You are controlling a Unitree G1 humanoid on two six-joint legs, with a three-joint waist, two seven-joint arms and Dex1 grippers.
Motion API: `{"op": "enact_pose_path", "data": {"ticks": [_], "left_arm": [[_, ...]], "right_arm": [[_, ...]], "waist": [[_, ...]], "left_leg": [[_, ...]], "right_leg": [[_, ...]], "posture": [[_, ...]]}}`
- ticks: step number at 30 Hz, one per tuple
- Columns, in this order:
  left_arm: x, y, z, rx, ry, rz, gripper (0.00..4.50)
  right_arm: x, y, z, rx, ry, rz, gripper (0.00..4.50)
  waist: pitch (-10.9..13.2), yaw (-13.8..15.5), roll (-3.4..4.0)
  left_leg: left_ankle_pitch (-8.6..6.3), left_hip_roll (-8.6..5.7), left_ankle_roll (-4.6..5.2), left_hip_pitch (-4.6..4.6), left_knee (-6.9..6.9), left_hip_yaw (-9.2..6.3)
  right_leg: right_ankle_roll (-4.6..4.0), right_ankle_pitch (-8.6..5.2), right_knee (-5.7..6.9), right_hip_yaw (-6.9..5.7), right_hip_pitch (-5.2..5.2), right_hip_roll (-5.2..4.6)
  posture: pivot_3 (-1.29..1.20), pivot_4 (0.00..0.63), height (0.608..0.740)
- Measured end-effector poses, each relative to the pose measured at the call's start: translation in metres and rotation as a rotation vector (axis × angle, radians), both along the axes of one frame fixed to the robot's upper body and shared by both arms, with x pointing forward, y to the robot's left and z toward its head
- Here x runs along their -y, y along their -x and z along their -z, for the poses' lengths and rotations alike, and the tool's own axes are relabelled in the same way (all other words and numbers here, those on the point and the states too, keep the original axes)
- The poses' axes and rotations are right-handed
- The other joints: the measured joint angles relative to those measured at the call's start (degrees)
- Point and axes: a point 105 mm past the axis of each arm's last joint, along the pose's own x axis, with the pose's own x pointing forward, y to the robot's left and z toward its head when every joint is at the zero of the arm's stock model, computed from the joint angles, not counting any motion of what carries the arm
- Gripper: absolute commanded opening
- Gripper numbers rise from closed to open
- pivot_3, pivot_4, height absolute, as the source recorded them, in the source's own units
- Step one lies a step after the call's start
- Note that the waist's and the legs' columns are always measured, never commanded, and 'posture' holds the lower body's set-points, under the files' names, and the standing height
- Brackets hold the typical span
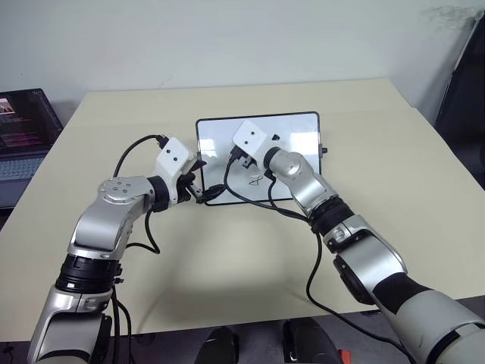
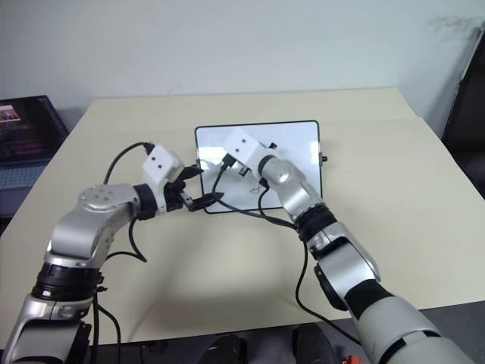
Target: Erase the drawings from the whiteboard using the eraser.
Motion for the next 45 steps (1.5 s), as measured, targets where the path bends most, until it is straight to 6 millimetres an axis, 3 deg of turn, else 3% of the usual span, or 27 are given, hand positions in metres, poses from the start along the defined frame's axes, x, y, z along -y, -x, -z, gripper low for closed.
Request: {"op": "enact_pose_path", "data": {"ticks": [5,12,18,24,28,36,40,45], "left_arm": [[-0.001,0.001,0.002,-0.005,0.000,-0.002,4.50],[0.000,0.001,0.002,-0.005,0.001,-0.001,4.50],[0.002,0.000,0.002,-0.004,0.007,0.004,4.50],[0.002,0.000,0.003,-0.004,0.008,0.005,4.50],[0.002,0.000,0.003,-0.003,0.009,0.006,4.50],[0.002,0.000,0.003,-0.005,0.008,0.005,4.50],[0.002,0.001,0.003,-0.006,0.008,0.006,4.50],[0.002,0.001,0.004,-0.006,0.008,0.007,4.50]], "right_arm": [[0.000,0.001,0.003,-0.013,0.002,-0.006,1.45],[0.023,-0.015,-0.015,0.047,-0.042,0.095,1.45],[0.019,-0.013,-0.012,0.034,-0.039,0.081,1.45],[0.003,0.002,0.012,-0.057,0.018,-0.027,1.45],[0.005,0.000,0.011,-0.048,0.007,0.001,1.45],[0.040,-0.022,-0.018,0.053,-0.068,0.163,1.44],[0.037,-0.020,-0.014,0.038,-0.057,0.140,1.44],[0.019,-0.005,0.008,-0.027,0.017,0.024,1.44]], "waist": [[0.00,0.03,0.00],[0.00,0.10,0.00],[0.00,0.07,0.00],[-0.02,-0.33,-0.01],[-0.02,-0.41,-0.01],[-0.02,0.09,-0.01],[-0.02,0.09,-0.02],[-0.03,-0.56,-0.03]], "left_leg": [[0.00,0.01,0.01,0.03,0.03,-0.05],[0.00,0.00,0.00,0.02,0.05,-0.02],[0.00,0.01,0.00,0.03,0.05,-0.01],[0.00,0.02,0.01,0.14,0.07,-0.02],[0.05,0.02,-0.05,0.14,0.09,-0.08],[0.08,0.01,-0.10,0.11,0.08,-0.07],[0.08,0.01,-0.09,0.11,0.07,-0.05],[0.08,0.00,-0.09,0.27,0.08,-0.04]], "right_leg": [[-0.03,0.04,0.05,-0.02,0.01,0.00],[-0.02,0.06,0.02,-0.01,0.03,0.00],[-0.01,0.06,0.03,0.00,0.03,0.00],[-0.02,0.08,0.07,0.01,0.13,0.01],[-0.04,0.19,0.06,-0.02,0.15,0.06],[-0.02,0.23,-0.01,-0.03,0.16,0.06],[-0.02,0.23,-0.01,-0.02,0.16,0.06],[-0.03,0.23,0.02,-0.01,0.30,0.08]], "posture": [[0.00,0.150,0.740],[0.00,0.150,0.740],[0.00,0.150,0.740],[0.00,0.150,0.740],[0.00,0.150,0.740],[0.00,0.150,0.740],[0.00,0.150,0.740],[0.00,0.150,0.740]]}}
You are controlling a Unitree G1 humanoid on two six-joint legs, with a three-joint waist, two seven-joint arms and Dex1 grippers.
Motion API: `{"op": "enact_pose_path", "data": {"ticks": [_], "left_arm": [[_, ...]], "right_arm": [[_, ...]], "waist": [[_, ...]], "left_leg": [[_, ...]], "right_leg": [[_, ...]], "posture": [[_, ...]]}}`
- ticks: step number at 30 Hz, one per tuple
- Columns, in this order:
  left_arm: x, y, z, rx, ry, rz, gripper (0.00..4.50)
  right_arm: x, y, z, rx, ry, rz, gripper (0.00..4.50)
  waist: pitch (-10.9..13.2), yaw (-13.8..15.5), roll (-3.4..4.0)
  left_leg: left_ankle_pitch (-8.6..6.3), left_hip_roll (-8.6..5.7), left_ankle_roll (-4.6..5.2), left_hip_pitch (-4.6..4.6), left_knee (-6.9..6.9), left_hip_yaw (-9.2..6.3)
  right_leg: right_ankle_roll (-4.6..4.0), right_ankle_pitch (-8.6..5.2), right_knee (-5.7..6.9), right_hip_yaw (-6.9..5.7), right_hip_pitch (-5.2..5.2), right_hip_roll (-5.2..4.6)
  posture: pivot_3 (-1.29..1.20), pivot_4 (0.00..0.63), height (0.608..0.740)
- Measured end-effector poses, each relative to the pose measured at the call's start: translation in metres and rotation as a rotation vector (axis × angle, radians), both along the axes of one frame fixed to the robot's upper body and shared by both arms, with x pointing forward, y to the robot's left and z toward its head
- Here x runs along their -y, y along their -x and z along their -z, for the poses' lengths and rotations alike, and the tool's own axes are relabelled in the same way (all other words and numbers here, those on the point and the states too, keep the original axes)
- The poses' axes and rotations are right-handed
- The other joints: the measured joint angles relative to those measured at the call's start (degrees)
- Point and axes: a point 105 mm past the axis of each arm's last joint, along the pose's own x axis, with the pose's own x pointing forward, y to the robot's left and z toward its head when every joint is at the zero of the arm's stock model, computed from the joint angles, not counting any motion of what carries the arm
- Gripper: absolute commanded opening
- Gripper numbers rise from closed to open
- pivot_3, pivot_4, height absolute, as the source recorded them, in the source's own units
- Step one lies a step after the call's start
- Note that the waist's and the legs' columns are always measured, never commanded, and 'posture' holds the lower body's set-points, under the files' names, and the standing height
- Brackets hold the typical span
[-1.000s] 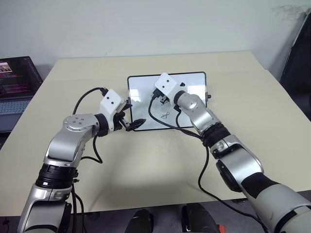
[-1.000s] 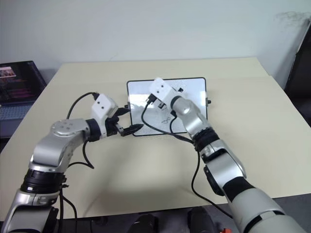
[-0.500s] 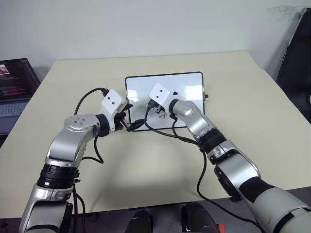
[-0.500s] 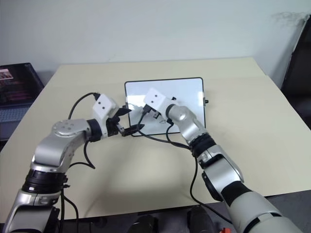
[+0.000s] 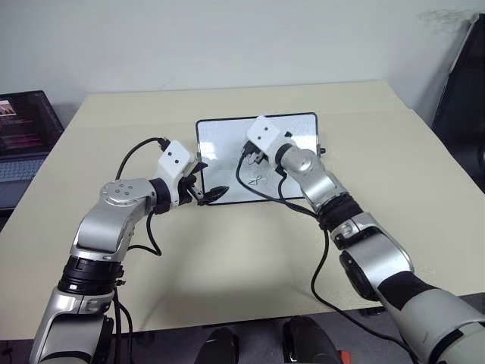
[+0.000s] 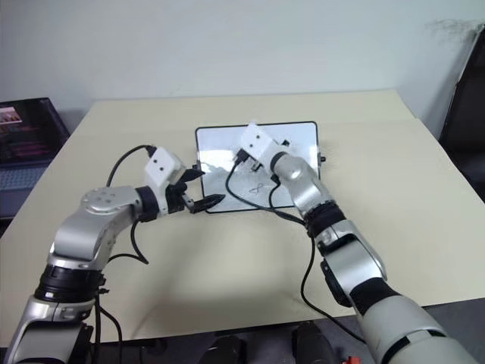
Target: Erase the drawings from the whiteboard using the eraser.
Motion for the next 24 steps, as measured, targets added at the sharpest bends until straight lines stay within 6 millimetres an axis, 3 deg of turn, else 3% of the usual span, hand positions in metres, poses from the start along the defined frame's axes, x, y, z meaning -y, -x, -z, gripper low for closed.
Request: {"op": "enact_pose_path", "data": {"ticks": [7,16,24], "left_arm": [[0.000,0.000,0.001,-0.002,0.000,-0.001,4.50],[0.001,0.000,0.001,-0.005,0.006,0.000,4.50],[0.002,0.000,0.002,-0.006,0.006,0.002,4.50]], "right_arm": [[-0.002,0.004,0.008,-0.018,0.026,-0.011,1.44],[0.011,-0.009,-0.025,0.107,-0.042,0.096,1.44],[-0.003,-0.003,-0.017,0.079,-0.016,0.039,1.44]], "waist": [[0.00,-0.22,0.00],[0.01,-0.24,0.00],[0.01,-0.42,0.00]], "left_leg": [[0.01,0.00,-0.01,0.16,0.01,-0.04],[0.03,0.03,-0.03,-0.18,-0.03,-0.03],[0.02,0.03,-0.03,-0.28,-0.11,0.15]], "right_leg": [[-0.02,0.03,0.01,-0.02,0.15,0.08],[0.01,0.06,-0.10,0.00,-0.15,0.02],[0.02,0.07,-0.03,0.67,-0.51,0.01]], "posture": [[0.00,0.150,0.740],[0.00,0.150,0.740],[0.00,0.150,0.740]]}}
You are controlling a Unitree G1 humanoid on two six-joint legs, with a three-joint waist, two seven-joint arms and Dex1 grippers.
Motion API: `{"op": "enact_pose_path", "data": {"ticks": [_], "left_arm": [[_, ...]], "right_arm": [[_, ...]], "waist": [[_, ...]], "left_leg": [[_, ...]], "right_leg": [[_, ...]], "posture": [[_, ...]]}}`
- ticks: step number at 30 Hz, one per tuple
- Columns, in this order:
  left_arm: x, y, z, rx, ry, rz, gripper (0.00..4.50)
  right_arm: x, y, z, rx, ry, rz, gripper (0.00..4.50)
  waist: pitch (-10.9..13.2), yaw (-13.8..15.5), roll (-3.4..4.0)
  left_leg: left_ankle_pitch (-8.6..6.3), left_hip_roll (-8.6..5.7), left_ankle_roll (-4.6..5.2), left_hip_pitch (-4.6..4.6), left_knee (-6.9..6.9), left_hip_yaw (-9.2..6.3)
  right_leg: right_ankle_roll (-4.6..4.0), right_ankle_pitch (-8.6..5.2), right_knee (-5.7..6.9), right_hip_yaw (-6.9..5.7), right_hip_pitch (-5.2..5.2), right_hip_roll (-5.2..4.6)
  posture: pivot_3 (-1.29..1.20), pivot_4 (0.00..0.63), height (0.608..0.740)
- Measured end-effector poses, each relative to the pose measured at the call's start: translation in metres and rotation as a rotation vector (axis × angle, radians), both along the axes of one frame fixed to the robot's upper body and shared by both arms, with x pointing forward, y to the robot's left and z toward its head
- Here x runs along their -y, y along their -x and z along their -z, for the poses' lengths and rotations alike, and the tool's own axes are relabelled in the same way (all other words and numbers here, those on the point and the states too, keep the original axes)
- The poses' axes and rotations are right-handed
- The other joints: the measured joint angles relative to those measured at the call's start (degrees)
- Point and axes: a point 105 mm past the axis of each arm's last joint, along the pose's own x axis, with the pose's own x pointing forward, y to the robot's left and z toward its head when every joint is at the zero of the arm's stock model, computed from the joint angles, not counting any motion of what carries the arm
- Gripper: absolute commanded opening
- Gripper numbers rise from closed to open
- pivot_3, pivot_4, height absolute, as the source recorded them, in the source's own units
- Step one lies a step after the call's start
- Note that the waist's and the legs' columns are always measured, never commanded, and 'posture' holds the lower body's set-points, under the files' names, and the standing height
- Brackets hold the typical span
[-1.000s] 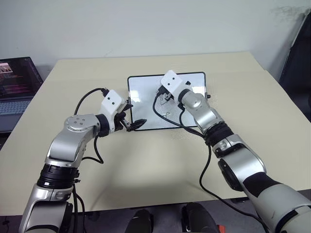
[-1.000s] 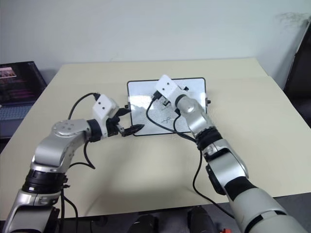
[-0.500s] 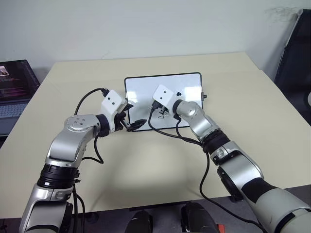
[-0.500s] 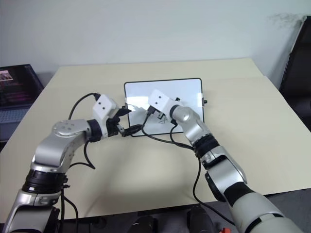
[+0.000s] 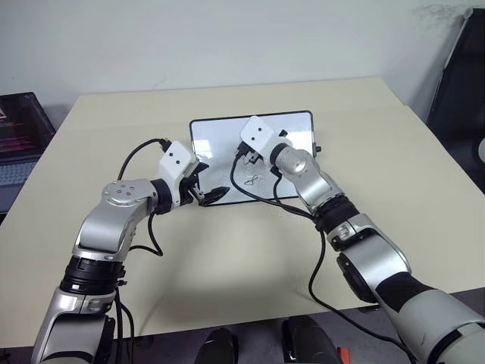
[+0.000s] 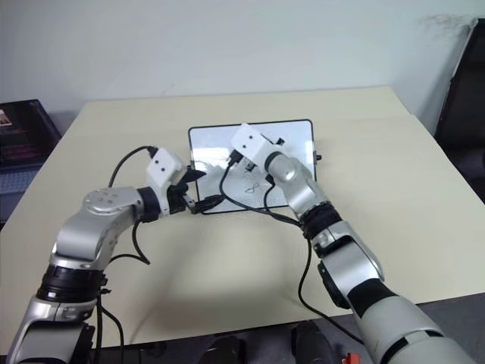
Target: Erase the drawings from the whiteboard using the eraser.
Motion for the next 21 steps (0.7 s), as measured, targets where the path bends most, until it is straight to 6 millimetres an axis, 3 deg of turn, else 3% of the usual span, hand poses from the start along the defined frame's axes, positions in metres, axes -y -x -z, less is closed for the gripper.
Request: {"op": "enact_pose_path", "data": {"ticks": [6,13,19,21], "left_arm": [[0.000,0.000,0.000,0.000,0.000,0.000,4.50],[-0.001,0.001,0.003,-0.008,0.000,-0.002,4.50],[-0.001,0.001,0.004,-0.015,0.009,-0.004,4.50],[-0.002,0.003,0.009,-0.029,0.031,-0.016,4.50]], "right_arm": [[-0.006,0.008,0.018,-0.053,0.066,-0.063,1.44],[0.014,0.006,0.024,-0.053,0.063,-0.024,1.44],[0.022,0.008,0.020,-0.131,-0.093,-0.002,1.44],[0.017,0.019,0.020,-0.205,-0.252,-0.045,1.44]], "waist": [[-0.01,0.02,-0.01],[-0.01,0.44,-0.02],[-0.01,0.75,-0.02],[-0.01,0.68,-0.02]], "left_leg": [[-0.01,0.00,0.02,0.10,0.07,0.03],[0.00,-0.02,0.03,0.26,0.13,0.01],[0.01,0.01,0.05,0.30,0.13,-0.01],[0.01,0.05,0.05,0.24,0.11,-0.05]], "right_leg": [[0.08,0.07,0.05,0.12,0.06,0.07],[0.14,0.13,0.02,-0.02,0.38,0.15],[0.17,0.15,-0.03,0.01,0.44,0.15],[0.17,0.15,-0.05,0.05,0.37,0.10]], "posture": [[0.00,0.150,0.740],[0.00,0.150,0.740],[0.00,0.150,0.740],[0.00,0.150,0.740]]}}
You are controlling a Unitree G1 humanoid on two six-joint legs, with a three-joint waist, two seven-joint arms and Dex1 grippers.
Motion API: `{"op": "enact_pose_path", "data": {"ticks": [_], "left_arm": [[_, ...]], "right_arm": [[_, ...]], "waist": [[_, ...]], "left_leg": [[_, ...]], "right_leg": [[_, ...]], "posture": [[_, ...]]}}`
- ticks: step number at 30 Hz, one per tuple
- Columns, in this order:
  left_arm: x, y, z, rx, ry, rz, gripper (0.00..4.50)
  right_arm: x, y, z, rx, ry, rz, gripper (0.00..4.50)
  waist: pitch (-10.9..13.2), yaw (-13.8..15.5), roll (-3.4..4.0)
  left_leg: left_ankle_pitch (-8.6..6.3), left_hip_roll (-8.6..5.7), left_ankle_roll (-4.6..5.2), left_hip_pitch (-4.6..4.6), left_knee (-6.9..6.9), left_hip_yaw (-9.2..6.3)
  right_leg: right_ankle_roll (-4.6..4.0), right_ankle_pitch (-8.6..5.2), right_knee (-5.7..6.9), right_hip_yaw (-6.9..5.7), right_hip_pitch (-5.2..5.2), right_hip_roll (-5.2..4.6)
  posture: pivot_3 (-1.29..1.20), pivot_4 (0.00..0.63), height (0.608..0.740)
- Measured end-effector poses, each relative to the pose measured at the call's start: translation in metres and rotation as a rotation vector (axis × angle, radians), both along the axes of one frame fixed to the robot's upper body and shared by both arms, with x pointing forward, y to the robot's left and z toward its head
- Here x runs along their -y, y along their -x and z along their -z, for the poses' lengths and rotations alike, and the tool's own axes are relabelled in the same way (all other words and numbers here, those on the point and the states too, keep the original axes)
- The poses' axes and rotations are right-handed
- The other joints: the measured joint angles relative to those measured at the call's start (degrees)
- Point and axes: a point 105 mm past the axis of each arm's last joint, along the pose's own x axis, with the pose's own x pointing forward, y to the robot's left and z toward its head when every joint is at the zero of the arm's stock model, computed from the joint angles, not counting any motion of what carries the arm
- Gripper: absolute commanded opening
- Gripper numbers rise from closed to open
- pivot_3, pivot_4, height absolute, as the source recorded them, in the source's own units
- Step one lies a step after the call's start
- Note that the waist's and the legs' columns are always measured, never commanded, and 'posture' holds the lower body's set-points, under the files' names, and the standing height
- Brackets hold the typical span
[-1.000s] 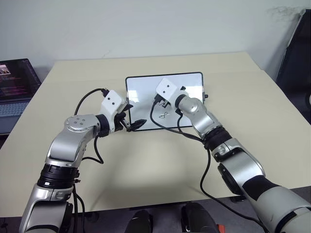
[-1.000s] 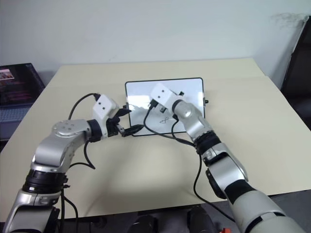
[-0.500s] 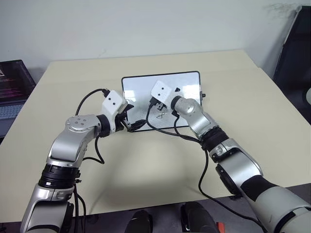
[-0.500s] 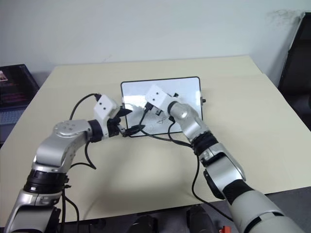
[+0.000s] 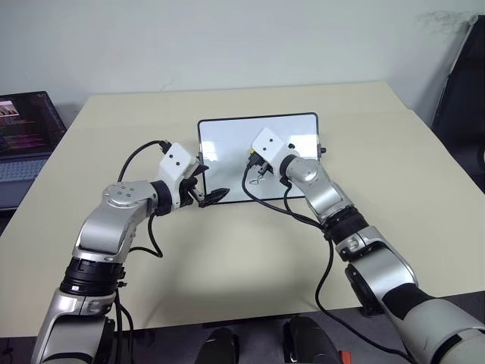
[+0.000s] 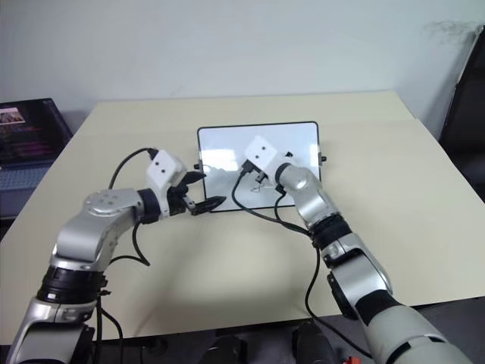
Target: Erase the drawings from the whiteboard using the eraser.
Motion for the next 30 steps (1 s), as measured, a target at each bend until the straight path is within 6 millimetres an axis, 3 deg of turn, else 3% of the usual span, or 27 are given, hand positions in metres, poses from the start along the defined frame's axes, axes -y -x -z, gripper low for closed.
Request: {"op": "enact_pose_path", "data": {"ticks": [4,6,8,12,17,20,27,30], "left_arm": [[-0.006,0.002,0.003,0.000,0.083,-0.059,4.50],[-0.013,0.005,0.004,0.005,0.107,-0.094,4.50],[-0.019,0.006,0.003,0.021,0.140,-0.132,4.50],[-0.034,0.010,0.000,0.053,0.181,-0.202,4.50],[-0.044,0.014,0.002,0.103,0.181,-0.251,4.50],[-0.045,0.015,0.005,0.121,0.184,-0.274,4.50],[-0.047,0.017,0.013,0.118,0.199,-0.303,4.50],[-0.046,0.017,0.009,0.142,0.201,-0.297,4.50]], "right_arm": [[-0.005,0.028,-0.024,-0.028,-0.231,-0.100,1.44],[0.006,0.038,-0.036,0.011,-0.257,-0.115,1.44],[0.026,0.048,-0.035,0.035,-0.264,-0.103,1.44],[0.070,0.070,-0.004,-0.009,-0.246,-0.048,1.44],[0.105,0.098,0.029,-0.069,-0.193,0.011,1.44],[0.110,0.105,0.040,-0.083,-0.188,0.027,1.44],[0.119,0.118,0.067,0.005,0.006,0.008,1.44],[0.119,0.118,0.070,0.034,0.019,0.000,1.44]], "waist": [[0.00,-0.39,0.00],[0.00,-0.30,0.00],[-0.01,0.05,-0.02],[0.00,1.07,-0.03],[0.00,1.34,-0.04],[0.01,1.22,-0.05],[0.07,1.48,-0.15],[0.11,1.46,-0.23]], "left_leg": [[0.00,0.04,-0.02,-0.40,-0.04,0.06],[-0.04,0.01,0.00,-0.40,-0.07,0.08],[-0.06,0.00,0.03,-0.39,-0.07,0.08],[-0.06,0.00,0.04,-0.38,-0.05,0.10],[-0.06,0.01,0.04,-0.19,-0.03,0.23],[-0.05,0.02,0.04,-0.12,-0.02,0.26],[-0.05,-0.01,0.03,-0.02,0.01,0.32],[-0.05,0.01,0.03,0.02,0.00,0.36]], "right_leg": [[0.00,0.00,-0.03,0.13,-0.48,-0.13],[0.02,-0.01,-0.09,0.13,-0.48,-0.16],[0.03,-0.02,-0.13,0.13,-0.44,-0.17],[0.04,-0.03,-0.10,0.12,-0.41,-0.16],[0.05,-0.04,-0.08,0.12,-0.28,-0.13],[0.06,-0.04,-0.07,0.12,-0.20,-0.07],[0.09,-0.05,-0.17,0.07,0.05,-0.03],[0.08,-0.05,-0.17,0.10,0.07,-0.04]], "posture": [[0.00,0.150,0.740],[0.00,0.150,0.740],[0.00,0.150,0.740],[0.00,0.150,0.740],[0.00,0.150,0.740],[0.00,0.150,0.740],[0.00,0.150,0.740],[0.00,0.150,0.740]]}}
